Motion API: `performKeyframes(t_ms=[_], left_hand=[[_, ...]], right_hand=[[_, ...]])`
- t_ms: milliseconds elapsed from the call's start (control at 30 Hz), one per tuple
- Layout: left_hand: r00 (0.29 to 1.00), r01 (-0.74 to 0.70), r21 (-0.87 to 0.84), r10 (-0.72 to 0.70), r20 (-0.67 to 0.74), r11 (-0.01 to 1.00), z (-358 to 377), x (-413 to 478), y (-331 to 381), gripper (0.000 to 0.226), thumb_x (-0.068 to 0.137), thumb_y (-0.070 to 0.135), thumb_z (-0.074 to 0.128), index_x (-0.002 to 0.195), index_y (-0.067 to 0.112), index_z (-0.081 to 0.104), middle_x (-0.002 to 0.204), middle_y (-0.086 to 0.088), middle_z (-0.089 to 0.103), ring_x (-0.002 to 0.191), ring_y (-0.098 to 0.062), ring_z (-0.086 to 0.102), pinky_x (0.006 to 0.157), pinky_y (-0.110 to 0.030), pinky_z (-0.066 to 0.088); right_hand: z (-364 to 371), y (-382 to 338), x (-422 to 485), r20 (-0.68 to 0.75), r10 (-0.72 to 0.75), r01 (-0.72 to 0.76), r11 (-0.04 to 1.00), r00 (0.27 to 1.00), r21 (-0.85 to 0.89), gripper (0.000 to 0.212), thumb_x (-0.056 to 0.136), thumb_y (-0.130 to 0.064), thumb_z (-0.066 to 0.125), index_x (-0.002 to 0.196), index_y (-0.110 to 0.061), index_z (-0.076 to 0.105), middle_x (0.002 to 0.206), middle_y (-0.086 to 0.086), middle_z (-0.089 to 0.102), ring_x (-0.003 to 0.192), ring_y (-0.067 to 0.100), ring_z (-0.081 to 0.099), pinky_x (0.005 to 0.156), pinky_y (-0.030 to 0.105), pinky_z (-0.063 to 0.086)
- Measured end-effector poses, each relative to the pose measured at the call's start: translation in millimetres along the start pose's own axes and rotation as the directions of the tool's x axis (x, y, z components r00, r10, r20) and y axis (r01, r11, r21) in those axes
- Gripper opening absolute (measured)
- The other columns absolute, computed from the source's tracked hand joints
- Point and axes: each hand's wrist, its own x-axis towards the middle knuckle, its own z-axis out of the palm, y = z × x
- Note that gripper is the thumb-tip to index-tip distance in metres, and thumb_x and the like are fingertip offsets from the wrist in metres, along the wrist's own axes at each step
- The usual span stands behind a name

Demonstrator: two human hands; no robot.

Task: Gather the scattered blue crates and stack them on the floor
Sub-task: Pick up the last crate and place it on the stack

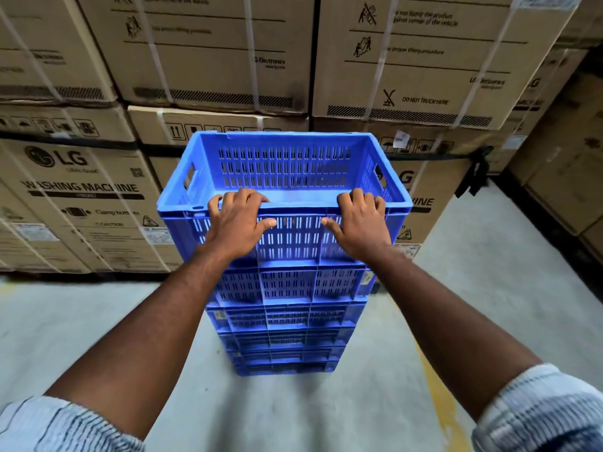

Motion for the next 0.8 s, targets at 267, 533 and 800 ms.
performKeyframes(t_ms=[267,533,800], left_hand=[[0.997,-0.009,0.021,0.01,-0.082,1.0,11,-10,-5,0.055,0.076,0.033,0.077,0.121,0.028,0.046,0.126,0.007,0.047,0.118,-0.022,0.042,0.106,-0.043,0.019],[1.0,0.016,-0.07,-0.016,0.002,0.997,7,9,-19,0.041,0.084,0.045,0.066,0.118,0.03,0.049,0.12,0.01,0.051,0.117,-0.019,0.043,0.104,-0.044,0.021],[0.996,0.092,-0.102,-0.092,0.007,0.991,0,12,-5,0.036,0.091,0.059,0.046,0.109,0.03,0.056,0.108,0.009,0.06,0.107,-0.019,0.047,0.095,-0.042,0.023]], right_hand=[[4,0,-3,-0.055,-0.013,0.014,1.0,0.998,0.013,0.06,0.076,-0.073,0.057,0.1,-0.018,0.048,0.095,0.002,0.052,0.087,0.022,0.045,0.086,0.041,0.036],[2,-16,-8,-0.082,0.062,-0.06,0.998,0.995,0.03,0.057,0.078,-0.067,0.063,0.1,-0.016,0.049,0.094,0.002,0.05,0.086,0.022,0.044,0.089,0.043,0.038],[3,-3,-3,-0.051,0.054,-0.048,0.993,0.997,0.111,0.062,0.08,-0.08,0.042,0.095,-0.021,0.048,0.09,-0.004,0.045,0.083,0.018,0.039,0.084,0.04,0.033]])
